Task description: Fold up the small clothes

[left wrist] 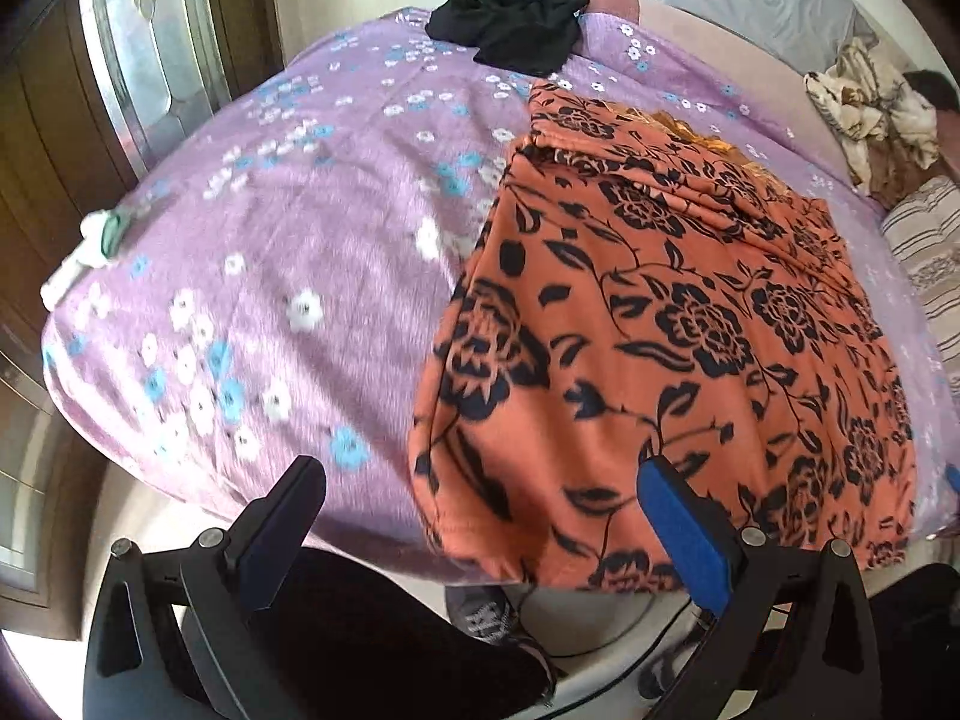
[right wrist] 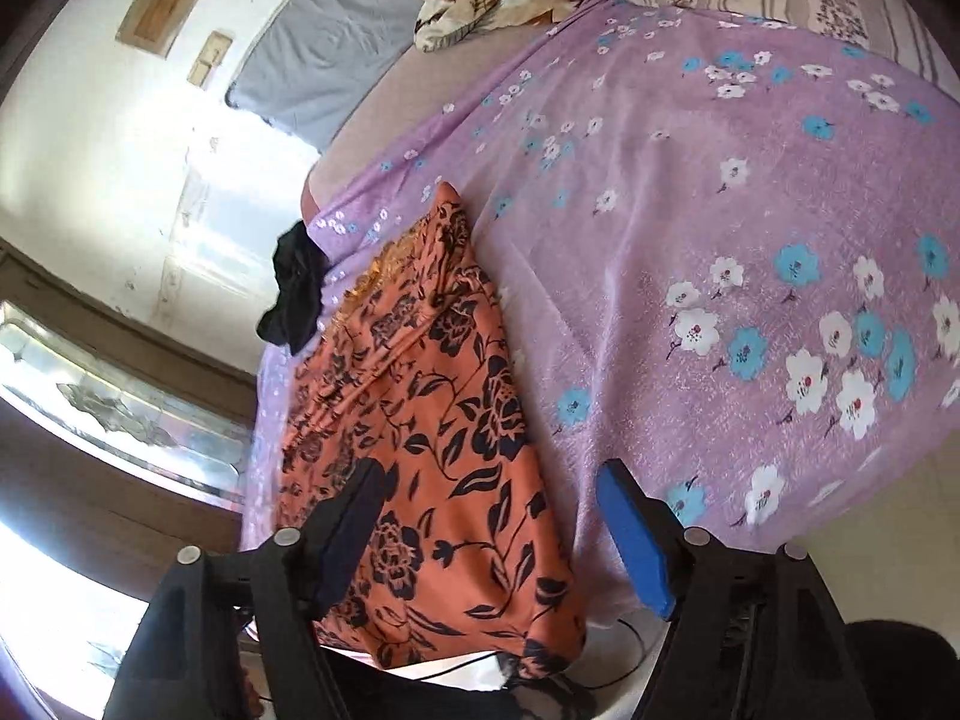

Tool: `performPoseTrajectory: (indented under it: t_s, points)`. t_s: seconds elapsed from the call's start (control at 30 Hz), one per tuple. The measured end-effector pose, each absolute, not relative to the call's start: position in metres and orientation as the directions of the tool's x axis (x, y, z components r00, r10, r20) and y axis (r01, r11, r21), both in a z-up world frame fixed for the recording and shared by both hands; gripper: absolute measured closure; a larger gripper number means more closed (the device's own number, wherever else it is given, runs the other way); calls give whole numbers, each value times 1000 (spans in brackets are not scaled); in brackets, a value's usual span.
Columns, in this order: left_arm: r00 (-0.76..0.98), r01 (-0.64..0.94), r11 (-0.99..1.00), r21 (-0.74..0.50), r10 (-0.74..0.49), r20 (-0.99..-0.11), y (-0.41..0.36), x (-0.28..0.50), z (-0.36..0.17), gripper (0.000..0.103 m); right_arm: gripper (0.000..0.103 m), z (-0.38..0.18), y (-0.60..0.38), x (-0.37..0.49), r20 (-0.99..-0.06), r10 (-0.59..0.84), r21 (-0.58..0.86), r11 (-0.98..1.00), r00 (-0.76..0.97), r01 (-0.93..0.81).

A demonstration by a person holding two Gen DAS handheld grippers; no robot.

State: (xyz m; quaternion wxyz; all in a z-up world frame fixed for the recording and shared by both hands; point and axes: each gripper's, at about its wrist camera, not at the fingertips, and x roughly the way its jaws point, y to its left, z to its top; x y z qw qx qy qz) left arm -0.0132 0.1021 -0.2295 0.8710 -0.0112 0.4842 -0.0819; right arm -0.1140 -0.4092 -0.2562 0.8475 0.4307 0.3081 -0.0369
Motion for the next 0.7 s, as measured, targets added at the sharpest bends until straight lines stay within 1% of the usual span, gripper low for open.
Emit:
performPoseTrajectory:
  t_s: [0.1, 0.13, 0.17, 0.2, 0.27, 0.3, 0.4, 0.47, 0.53, 0.6, 0.67, 0.7]
  points:
    - [512, 134, 985, -112, -165, -843, 107, -12, -237, 1, 26, -270, -408, -104, -573, 223, 713, 611, 788, 345]
    - [508, 135, 984, -115, -168, -845, 109, -10, -239, 5, 26, -278, -406, -101, -593, 236, 709, 607, 770, 360]
    - [504, 139, 983, -120, -175, -846, 112, -11, -239, 15, 26, -283, -402, -98, -610, 249, 704, 606, 752, 370]
    - [489, 147, 981, -127, -184, -852, 114, -9, -240, 20, 26, -290, -396, -96, -641, 262, 690, 609, 722, 391]
    - [462, 156, 982, -110, -171, -870, 115, -5, -244, 37, 26, -298, -385, -96, -684, 267, 660, 623, 679, 420]
    - [451, 158, 982, -107, -168, -876, 116, -3, -246, 39, 26, -300, -381, -98, -693, 268, 653, 627, 669, 424]
    - [418, 125, 983, -134, -175, -891, 127, 5, -254, 39, 26, -308, -365, -103, -723, 273, 632, 632, 634, 449]
    - [371, 105, 981, -161, -189, -909, 130, 10, -261, 29, 27, -312, -354, -102, -739, 280, 618, 642, 612, 453]
    - [335, 76, 981, -178, -193, -922, 132, 17, -268, 27, 27, -313, -346, -97, -756, 273, 596, 662, 594, 454]
    - [340, 60, 982, -178, -188, -922, 134, 21, -270, 27, 29, -314, -340, -92, -768, 275, 583, 672, 578, 456]
    - [337, 63, 975, -212, -221, -915, 136, 22, -271, 27, 33, -317, -332, -89, -778, 276, 573, 681, 565, 456]
    - [333, 68, 972, -224, -234, -913, 135, 24, -272, 27, 41, -319, -327, -87, -785, 281, 564, 692, 552, 450]
